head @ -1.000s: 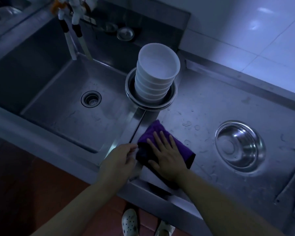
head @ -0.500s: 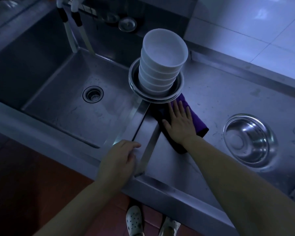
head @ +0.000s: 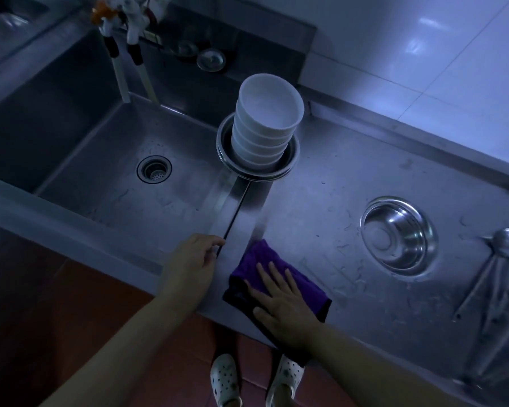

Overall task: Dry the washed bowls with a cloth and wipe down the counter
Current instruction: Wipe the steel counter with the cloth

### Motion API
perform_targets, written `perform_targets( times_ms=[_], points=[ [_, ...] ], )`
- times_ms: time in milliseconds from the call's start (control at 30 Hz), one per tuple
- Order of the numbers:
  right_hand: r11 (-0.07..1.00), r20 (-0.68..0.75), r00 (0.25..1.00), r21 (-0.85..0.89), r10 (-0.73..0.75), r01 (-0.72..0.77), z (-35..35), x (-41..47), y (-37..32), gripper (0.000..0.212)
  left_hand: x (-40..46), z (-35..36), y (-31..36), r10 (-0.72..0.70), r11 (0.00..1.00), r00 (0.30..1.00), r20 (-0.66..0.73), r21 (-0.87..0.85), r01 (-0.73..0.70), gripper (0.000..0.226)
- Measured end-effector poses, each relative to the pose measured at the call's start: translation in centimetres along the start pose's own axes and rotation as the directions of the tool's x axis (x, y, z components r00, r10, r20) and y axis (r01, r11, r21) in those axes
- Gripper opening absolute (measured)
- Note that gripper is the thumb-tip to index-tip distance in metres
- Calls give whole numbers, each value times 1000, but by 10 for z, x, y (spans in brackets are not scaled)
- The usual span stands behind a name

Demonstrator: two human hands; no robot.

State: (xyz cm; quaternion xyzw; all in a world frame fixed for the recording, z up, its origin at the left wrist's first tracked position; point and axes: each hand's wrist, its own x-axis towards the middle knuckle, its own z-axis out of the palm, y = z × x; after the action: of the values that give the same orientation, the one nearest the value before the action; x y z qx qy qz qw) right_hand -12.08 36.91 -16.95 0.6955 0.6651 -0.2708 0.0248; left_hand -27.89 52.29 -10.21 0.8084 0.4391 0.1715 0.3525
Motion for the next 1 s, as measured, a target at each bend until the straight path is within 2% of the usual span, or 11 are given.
perform_targets(
  times_ms=[200, 367, 467, 667, 800, 1000],
  points=[
    [1000, 26, 1000, 25, 1, -2, -3, -4, -4, 56, 5, 7, 15, -20, 1000, 997, 71, 15, 19, 29],
    [986, -180, 976, -90, 126, -144, -14, 39, 27, 66, 20, 27, 25, 17, 991, 992, 122, 128, -33, 28],
    [975, -251, 955, -108, 160, -192, -30, 69, 57, 70, 34, 46, 30, 38, 985, 980, 194, 160, -70, 35],
    [977, -282, 950, -125, 134, -175, -64, 117, 119, 70, 73, 95, 51, 35, 937, 958, 285, 323, -130, 49],
    [981, -286, 953, -130, 99, -141, -88, 141, 153, 69, 103, 126, 66, -44, 876, 923, 382, 460, -148, 67],
    [986, -317, 947, -136, 49, -97, -122, 179, 206, 68, 137, 152, 85, -135, 824, 916, 377, 557, -107, 85]
  ],
)
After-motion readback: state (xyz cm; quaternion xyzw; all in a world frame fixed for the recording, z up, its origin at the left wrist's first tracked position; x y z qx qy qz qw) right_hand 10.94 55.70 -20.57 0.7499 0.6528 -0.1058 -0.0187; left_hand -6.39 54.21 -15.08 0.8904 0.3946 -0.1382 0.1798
